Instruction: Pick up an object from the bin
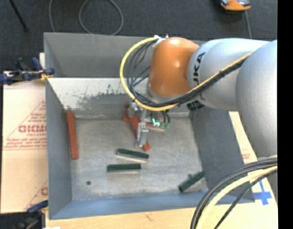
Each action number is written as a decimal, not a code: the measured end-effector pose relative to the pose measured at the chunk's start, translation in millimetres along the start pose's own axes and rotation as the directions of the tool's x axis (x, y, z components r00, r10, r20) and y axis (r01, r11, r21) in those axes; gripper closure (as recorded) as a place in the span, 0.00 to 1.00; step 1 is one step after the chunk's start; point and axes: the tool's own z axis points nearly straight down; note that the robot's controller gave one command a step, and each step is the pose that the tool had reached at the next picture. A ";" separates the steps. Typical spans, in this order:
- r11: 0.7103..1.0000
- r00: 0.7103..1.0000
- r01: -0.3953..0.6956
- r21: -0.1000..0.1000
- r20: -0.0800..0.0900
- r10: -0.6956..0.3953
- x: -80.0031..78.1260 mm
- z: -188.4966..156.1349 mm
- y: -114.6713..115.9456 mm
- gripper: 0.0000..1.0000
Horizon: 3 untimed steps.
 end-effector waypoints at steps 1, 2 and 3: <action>0.995 0.995 -0.098 0.002 0.007 0.098 -17.0 51.0 -55.7 0.00; 0.995 0.995 -0.096 0.003 0.002 0.096 -14.9 52.4 -54.2 1.00; 0.997 0.997 -0.083 0.000 0.008 0.083 -13.0 -45.8 -37.6 1.00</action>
Offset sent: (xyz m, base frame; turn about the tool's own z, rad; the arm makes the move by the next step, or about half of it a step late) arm 0.0137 -0.0526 -0.0540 0.0934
